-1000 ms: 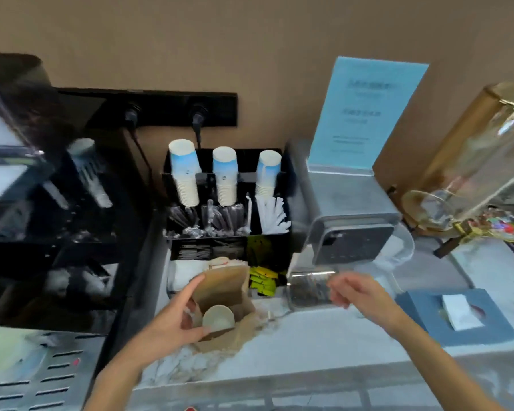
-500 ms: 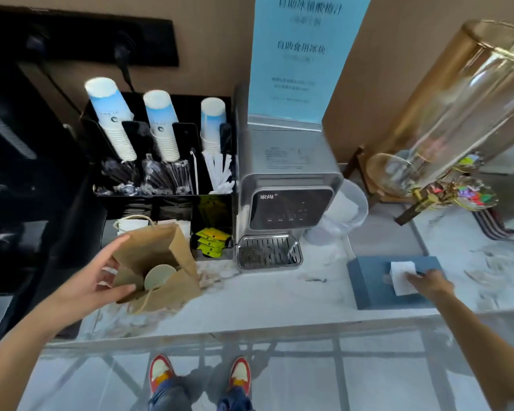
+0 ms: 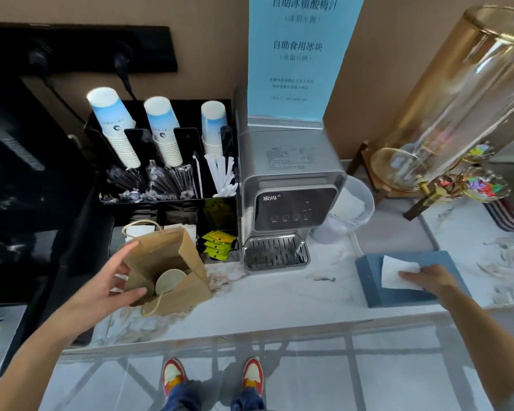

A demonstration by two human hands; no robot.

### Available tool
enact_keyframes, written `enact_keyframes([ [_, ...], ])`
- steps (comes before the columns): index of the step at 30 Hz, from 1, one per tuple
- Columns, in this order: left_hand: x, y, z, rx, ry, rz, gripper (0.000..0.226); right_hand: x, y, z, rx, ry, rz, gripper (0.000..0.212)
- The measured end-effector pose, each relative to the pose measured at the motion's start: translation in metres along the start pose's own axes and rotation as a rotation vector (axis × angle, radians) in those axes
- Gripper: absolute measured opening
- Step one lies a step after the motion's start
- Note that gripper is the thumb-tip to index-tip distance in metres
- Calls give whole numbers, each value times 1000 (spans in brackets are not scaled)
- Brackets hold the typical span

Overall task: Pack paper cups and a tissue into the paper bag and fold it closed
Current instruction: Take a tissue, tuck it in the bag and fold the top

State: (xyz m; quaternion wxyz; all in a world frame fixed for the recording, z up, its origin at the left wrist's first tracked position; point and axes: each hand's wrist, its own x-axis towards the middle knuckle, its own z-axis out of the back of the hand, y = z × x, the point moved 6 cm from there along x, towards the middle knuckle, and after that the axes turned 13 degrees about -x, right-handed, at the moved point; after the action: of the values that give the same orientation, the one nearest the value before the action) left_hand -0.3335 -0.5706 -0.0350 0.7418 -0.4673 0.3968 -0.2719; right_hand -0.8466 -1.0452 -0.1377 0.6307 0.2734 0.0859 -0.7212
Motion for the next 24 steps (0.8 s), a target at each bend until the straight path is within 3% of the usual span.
enact_keyframes([
  [8,3,9,12,24,12,-27,92,-90,74,-13,504,289,127,30],
  [12,3,13,16,29,38,-49,92,-175,143,-34,574,506,239,46],
  [15,4,12,14,49,67,-58,92,-246,201,-46,574,612,354,36],
  [21,8,5,-3,56,138,-84,98,-376,321,-69,442,763,625,20],
  [24,15,5,-5,83,134,-90,102,-412,371,-102,-49,566,830,21],
])
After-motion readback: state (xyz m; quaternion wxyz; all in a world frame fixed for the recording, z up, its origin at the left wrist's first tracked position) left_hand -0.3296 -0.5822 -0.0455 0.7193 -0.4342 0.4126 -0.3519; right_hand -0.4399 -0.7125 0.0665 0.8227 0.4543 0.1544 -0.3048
